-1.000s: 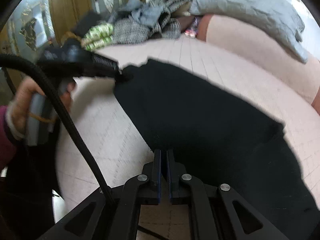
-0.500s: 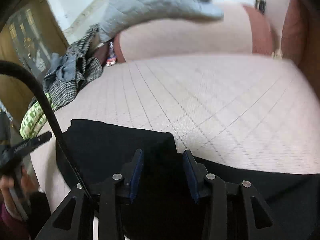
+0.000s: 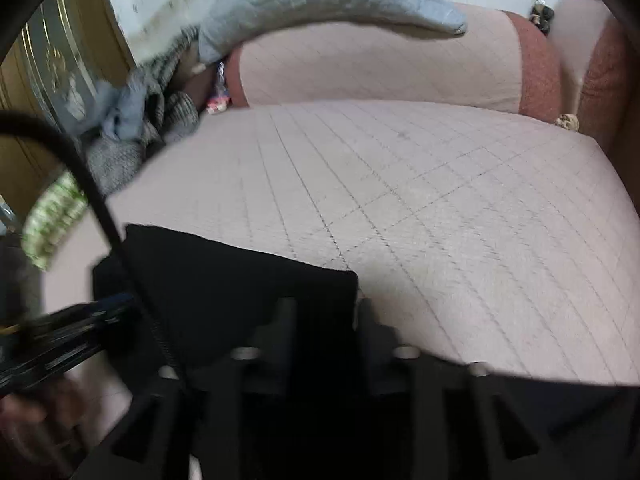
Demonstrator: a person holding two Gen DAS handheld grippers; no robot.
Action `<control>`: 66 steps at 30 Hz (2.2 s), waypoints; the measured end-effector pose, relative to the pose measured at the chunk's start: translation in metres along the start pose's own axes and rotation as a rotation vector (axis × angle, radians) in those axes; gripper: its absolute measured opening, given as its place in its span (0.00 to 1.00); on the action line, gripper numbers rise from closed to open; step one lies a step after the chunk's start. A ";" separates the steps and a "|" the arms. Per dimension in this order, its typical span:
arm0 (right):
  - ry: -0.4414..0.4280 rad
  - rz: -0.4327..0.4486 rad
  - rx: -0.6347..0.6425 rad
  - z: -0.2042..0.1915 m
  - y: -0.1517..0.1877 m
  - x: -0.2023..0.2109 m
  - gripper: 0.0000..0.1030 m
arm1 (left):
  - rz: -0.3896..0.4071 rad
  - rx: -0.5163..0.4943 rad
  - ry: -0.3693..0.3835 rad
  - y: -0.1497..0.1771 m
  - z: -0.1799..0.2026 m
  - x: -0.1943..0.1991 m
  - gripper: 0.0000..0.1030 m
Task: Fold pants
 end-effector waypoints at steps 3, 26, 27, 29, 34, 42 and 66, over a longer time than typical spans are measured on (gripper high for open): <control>0.124 0.002 0.012 0.054 0.013 0.046 0.50 | 0.028 -0.020 0.053 -0.008 0.020 0.011 0.24; 0.362 -0.032 -0.265 0.241 0.069 0.071 0.05 | -0.079 -0.163 0.103 0.010 0.116 -0.046 0.51; 0.377 -0.075 -0.259 0.243 0.080 0.061 0.05 | -0.088 -0.160 0.098 0.013 0.114 -0.049 0.51; 0.408 -0.114 -0.256 0.246 0.095 0.044 0.06 | -0.098 -0.158 0.089 0.018 0.109 -0.055 0.51; 0.443 -0.088 -0.273 0.250 0.091 0.060 0.18 | -0.067 -0.168 0.088 0.015 0.106 -0.044 0.51; 0.192 0.037 -0.218 0.166 0.053 0.080 0.32 | 0.001 -0.122 0.070 0.004 0.077 -0.015 0.51; 0.060 -0.075 0.102 -0.019 0.011 -0.056 0.11 | 0.103 0.172 -0.181 -0.003 -0.100 0.036 0.51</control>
Point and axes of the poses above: each gripper's, at about its wrist camera, not at the fingertips, and x roughly against the way its jaws point, z to its right, y to its underside, the point moved 9 cm from there along -x, roughly the way its jaws point, and after that the axes turned 11 degrees about y, right-handed, at the moved point
